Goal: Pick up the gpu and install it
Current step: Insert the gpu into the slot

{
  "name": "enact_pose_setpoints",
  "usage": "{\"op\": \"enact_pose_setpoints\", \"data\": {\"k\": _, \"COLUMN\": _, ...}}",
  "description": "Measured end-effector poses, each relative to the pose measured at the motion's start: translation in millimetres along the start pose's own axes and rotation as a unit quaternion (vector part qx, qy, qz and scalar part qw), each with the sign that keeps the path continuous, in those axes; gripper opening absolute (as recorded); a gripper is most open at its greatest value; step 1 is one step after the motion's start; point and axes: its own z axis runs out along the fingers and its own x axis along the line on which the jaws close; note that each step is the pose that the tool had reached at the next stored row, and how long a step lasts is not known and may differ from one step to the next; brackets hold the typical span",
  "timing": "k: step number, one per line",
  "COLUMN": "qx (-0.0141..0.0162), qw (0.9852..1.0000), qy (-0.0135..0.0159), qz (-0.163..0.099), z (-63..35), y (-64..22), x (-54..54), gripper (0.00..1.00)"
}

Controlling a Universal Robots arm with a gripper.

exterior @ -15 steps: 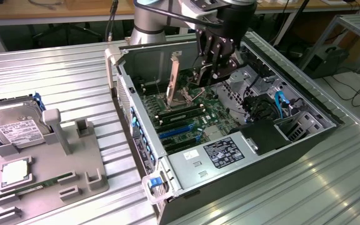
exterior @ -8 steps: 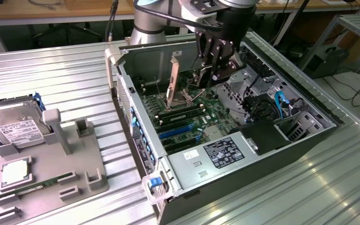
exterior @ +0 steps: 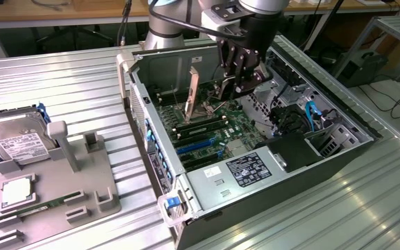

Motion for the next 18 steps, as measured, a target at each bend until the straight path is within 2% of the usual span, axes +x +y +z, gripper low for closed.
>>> {"op": "enact_pose_setpoints", "data": {"k": 18, "qx": 0.0000, "qw": 1.0000, "qy": -0.0001, "qz": 0.000, "z": 17.7, "y": 2.9, "x": 1.7, "gripper": 0.28}}
